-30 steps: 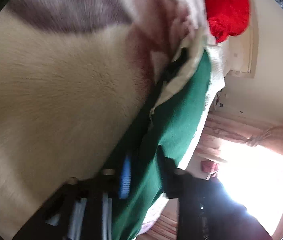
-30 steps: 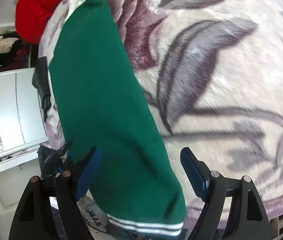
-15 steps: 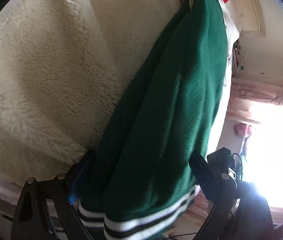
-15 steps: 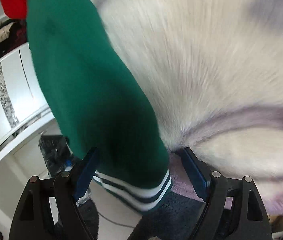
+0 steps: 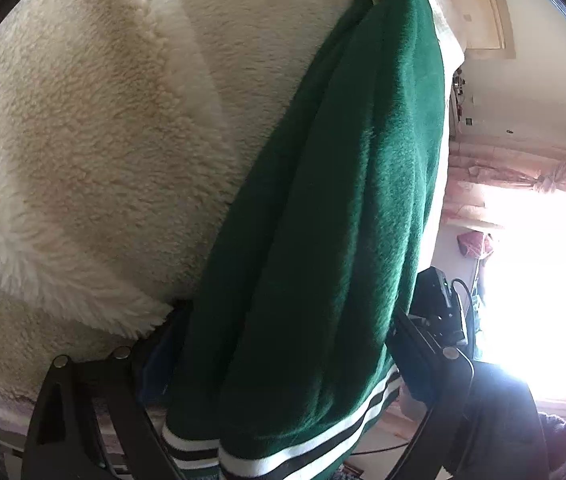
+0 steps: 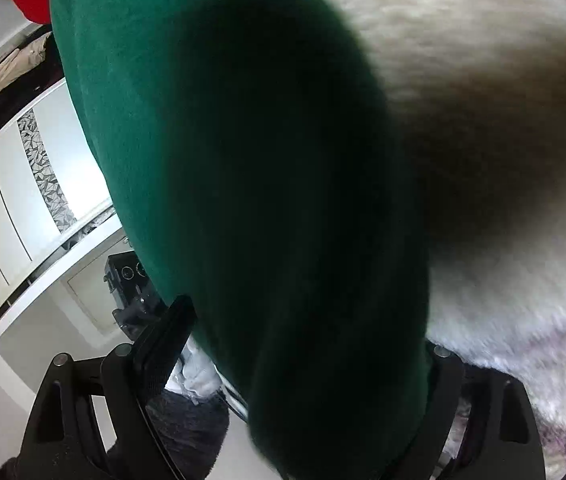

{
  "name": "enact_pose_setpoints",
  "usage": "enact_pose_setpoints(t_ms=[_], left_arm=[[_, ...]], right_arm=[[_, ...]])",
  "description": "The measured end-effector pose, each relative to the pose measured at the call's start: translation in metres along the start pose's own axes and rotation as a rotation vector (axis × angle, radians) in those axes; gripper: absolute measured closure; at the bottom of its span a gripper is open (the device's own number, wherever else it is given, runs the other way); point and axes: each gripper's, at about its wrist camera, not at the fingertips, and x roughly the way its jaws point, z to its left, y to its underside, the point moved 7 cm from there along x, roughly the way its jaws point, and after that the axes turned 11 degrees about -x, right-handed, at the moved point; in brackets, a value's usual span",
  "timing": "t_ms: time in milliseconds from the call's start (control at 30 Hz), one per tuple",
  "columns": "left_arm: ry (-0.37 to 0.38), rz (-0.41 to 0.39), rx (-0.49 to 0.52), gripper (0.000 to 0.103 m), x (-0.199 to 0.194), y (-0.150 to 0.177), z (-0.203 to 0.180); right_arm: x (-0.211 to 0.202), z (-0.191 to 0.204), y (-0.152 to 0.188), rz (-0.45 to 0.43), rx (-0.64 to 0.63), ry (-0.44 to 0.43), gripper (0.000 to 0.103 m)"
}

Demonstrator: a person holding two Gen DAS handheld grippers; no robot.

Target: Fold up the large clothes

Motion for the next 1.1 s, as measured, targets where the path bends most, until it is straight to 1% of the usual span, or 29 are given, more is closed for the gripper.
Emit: enact_pose_setpoints(t_ms=[67, 100, 133, 167, 200, 233, 267, 333, 367, 433, 533, 600, 633, 667, 733, 767, 800, 833, 933, 1033, 1100], left_arm=[[-0.023, -0.028, 0.034, 0.011, 0.001, 0.001, -0.007], [-0.036, -0.039, 0.063, 0.011, 0.001, 0.004, -0.01], [-0.049, -0.043, 0.088, 0.011, 0.005, 0.005, -0.015], [-0.064, -0.05, 0.118, 0.02, 0.006, 0.008, -0.019], [-0.074, -0.058, 0.128, 0.032, 0.006, 0.007, -0.021], [-0.086, -0.064, 0.124, 0.048, 0.005, 0.005, -0.02], [-0.07, -0.067, 0.112, 0.064, 0.002, 0.005, -0.02], [-0.037, -0.068, 0.086, 0.079, -0.007, 0.01, -0.02], [-0.024, -0.065, 0.094, 0.084, -0.014, 0.015, -0.022], [-0.037, -0.063, 0.121, 0.087, -0.024, 0.026, -0.028], [-0.023, -0.057, 0.097, 0.088, -0.039, 0.042, -0.032], [-0.01, -0.05, 0.086, 0.088, -0.05, 0.05, -0.031], [-0.019, -0.04, 0.085, 0.088, -0.056, 0.058, -0.032], [-0.019, -0.032, 0.083, 0.088, -0.061, 0.064, -0.032], [-0.033, -0.017, 0.075, 0.088, -0.066, 0.077, -0.028], [-0.031, -0.012, 0.07, 0.088, -0.066, 0.081, -0.03], [-0.027, -0.014, 0.073, 0.088, -0.065, 0.079, -0.035], [-0.016, -0.016, 0.082, 0.088, -0.064, 0.076, -0.043], [0.043, -0.033, 0.12, 0.088, -0.072, 0.059, -0.073], [0.099, -0.038, 0.167, 0.088, -0.082, 0.039, -0.104], [0.141, -0.04, 0.186, 0.088, -0.088, 0.023, -0.127]], right_arm=[[-0.001, 0.005, 0.002, -0.014, -0.02, -0.013, 0.033], [-0.003, 0.006, 0.005, -0.018, -0.021, -0.014, 0.048], [-0.004, 0.008, 0.008, -0.031, -0.01, -0.034, 0.057], [-0.006, 0.008, 0.01, -0.049, 0.006, -0.049, 0.06], [-0.01, 0.01, 0.013, -0.066, 0.016, -0.044, 0.065], [-0.012, 0.011, 0.015, -0.08, 0.022, -0.036, 0.069], [-0.015, 0.013, 0.017, -0.096, 0.027, -0.026, 0.072], [-0.023, 0.013, 0.025, -0.134, 0.054, -0.01, 0.078], [-0.024, 0.016, 0.03, -0.149, 0.058, -0.007, 0.079], [-0.028, 0.018, 0.043, -0.168, 0.065, 0.01, 0.082], [-0.035, 0.026, 0.063, -0.184, 0.075, 0.013, 0.083], [-0.039, 0.032, 0.078, -0.176, 0.086, 0.003, 0.083], [-0.041, 0.035, 0.082, -0.17, 0.095, -0.003, 0.083], [-0.043, 0.036, 0.093, -0.16, 0.111, -0.008, 0.083], [-0.018, 0.043, 0.109, -0.139, 0.144, -0.021, 0.083], [-0.02, 0.041, 0.116, -0.132, 0.168, -0.029, 0.083], [-0.005, 0.041, 0.121, -0.127, 0.186, -0.033, 0.083], [-0.005, 0.043, 0.126, -0.126, 0.194, -0.037, 0.083], [-0.022, 0.049, 0.136, -0.133, 0.167, -0.052, 0.082], [-0.05, 0.068, 0.128, -0.14, 0.12, -0.082, 0.082], [-0.062, 0.098, 0.111, -0.142, 0.089, -0.107, 0.082]])
